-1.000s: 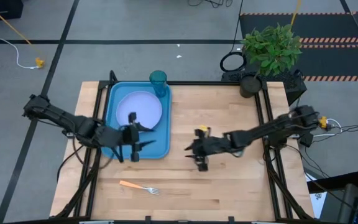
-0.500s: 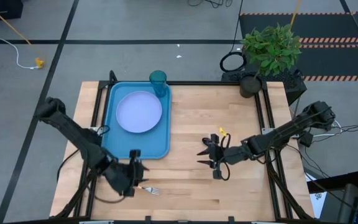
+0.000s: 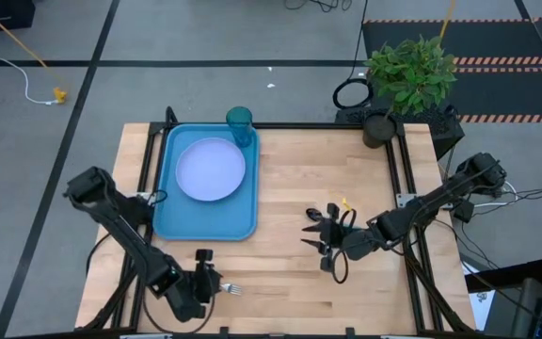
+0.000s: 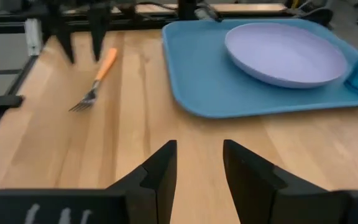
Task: Pick and place plate/cup/fork/spoon on tray
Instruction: Put the yellow fork on the blue tray
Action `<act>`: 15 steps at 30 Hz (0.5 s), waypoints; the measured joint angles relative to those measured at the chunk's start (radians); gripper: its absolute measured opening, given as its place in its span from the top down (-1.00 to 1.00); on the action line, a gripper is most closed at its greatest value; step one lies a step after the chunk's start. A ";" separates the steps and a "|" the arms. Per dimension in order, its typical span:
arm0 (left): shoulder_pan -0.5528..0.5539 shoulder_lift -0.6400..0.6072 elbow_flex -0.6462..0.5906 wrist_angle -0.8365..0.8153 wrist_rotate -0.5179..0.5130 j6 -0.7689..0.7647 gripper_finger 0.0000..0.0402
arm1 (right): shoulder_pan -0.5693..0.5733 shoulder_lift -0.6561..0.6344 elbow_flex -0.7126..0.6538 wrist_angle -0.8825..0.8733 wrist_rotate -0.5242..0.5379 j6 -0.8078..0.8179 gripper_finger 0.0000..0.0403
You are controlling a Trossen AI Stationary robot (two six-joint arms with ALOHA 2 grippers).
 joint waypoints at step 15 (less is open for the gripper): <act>-0.001 0.150 0.001 0.012 0.033 -0.057 0.10 | 0.000 0.000 0.000 0.000 -0.002 -0.064 0.40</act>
